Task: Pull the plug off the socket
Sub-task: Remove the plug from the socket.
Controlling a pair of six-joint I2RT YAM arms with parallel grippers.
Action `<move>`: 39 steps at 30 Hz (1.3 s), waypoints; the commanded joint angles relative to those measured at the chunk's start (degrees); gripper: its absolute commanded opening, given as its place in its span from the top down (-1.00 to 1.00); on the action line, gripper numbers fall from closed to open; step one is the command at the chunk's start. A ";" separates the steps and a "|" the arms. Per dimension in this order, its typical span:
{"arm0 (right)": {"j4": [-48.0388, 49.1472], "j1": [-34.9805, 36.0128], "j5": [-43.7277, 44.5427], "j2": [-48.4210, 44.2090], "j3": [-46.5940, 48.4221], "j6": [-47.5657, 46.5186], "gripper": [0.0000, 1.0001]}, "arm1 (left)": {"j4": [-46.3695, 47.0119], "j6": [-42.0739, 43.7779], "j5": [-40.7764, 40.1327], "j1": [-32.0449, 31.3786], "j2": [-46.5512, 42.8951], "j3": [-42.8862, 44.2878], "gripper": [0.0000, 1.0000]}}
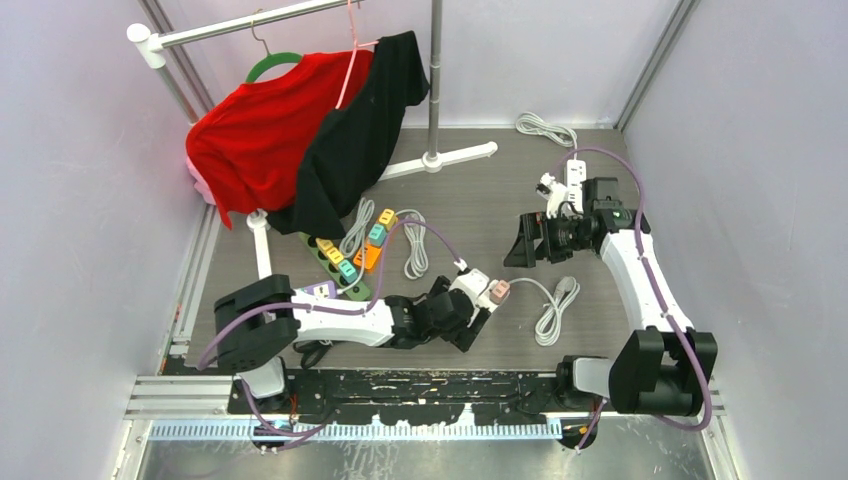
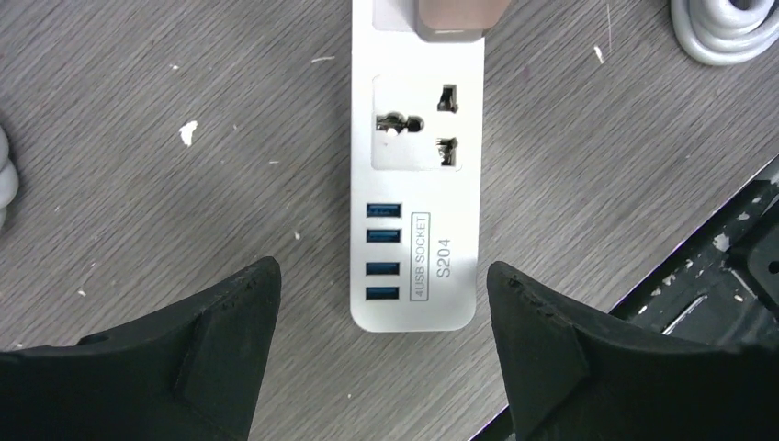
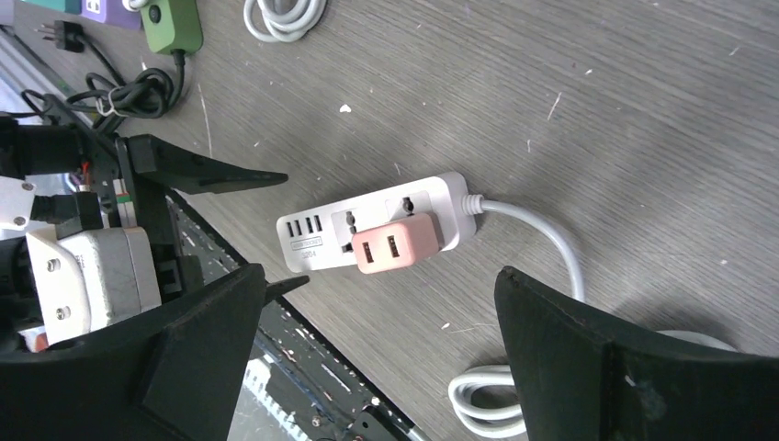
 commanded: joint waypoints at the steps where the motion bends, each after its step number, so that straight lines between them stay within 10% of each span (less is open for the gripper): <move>1: -0.69 0.12 -3.89 1.25 2.33 -0.63 -1.00 | 7.80 1.25 -0.38 -0.40 1.27 2.00 -0.64; 19: 3.80 11.66 16.24 1.72 -2.80 -2.65 -0.85 | 11.89 0.13 -4.54 -1.41 4.95 -0.60 -0.31; 23: 4.51 14.37 18.08 3.02 -3.85 -3.88 -0.84 | 14.43 -0.22 -4.27 -1.55 4.60 -2.59 0.02; 25: 5.24 15.81 18.24 3.72 -4.56 -3.74 -0.83 | 14.72 -0.54 -4.19 -1.54 4.71 -2.85 0.49; 39: 8.80 21.13 21.63 6.21 -5.79 -3.03 -0.65 | 16.27 0.76 -2.63 -1.55 6.21 -1.82 1.00</move>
